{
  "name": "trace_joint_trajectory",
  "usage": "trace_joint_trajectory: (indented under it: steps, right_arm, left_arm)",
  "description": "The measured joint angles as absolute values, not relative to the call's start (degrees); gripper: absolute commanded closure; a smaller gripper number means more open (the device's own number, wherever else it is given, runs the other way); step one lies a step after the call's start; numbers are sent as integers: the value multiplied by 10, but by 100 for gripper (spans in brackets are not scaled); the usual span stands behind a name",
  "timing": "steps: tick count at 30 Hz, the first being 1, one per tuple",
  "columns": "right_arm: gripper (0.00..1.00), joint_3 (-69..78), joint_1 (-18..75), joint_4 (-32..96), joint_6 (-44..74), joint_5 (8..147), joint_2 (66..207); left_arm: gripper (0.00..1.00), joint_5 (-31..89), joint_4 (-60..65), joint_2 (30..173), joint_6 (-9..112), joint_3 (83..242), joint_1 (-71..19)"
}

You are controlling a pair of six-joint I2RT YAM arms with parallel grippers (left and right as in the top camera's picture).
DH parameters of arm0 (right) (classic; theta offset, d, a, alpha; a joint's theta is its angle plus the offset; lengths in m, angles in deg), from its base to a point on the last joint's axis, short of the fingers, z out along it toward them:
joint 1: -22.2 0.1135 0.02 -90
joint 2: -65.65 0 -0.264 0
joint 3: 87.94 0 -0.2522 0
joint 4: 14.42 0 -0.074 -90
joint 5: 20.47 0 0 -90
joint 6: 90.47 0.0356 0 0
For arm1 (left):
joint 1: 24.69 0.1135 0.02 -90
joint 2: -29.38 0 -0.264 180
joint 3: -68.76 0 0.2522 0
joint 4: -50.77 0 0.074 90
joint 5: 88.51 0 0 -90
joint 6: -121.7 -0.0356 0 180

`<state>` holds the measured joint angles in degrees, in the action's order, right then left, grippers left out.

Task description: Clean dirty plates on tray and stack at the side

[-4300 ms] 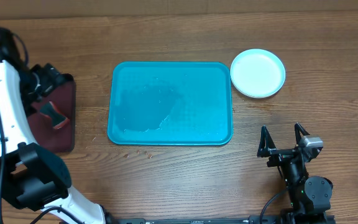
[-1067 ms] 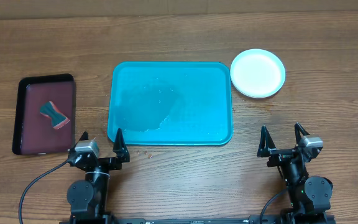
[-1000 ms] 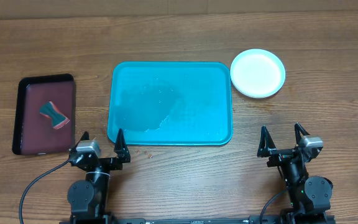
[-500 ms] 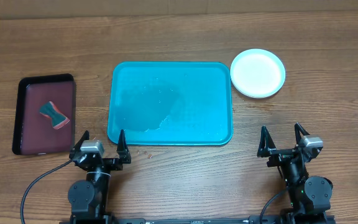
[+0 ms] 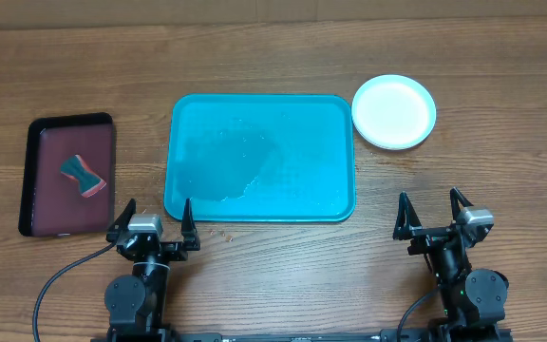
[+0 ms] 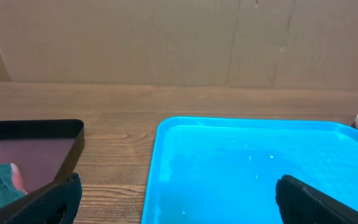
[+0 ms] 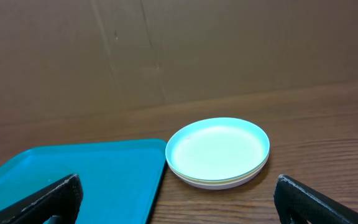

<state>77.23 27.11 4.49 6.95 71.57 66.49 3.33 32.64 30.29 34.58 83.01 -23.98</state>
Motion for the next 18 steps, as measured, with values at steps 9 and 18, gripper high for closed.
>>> trace_joint_trajectory:
  steps: [9, 18]
  right_arm:
    - [0, 772, 271, 45, 70, 716, 665]
    - [0, 772, 271, 45, 70, 716, 665]
  left_arm:
    - [0, 25, 326, 303, 345, 830, -240]
    - [0, 25, 326, 303, 345, 830, -240]
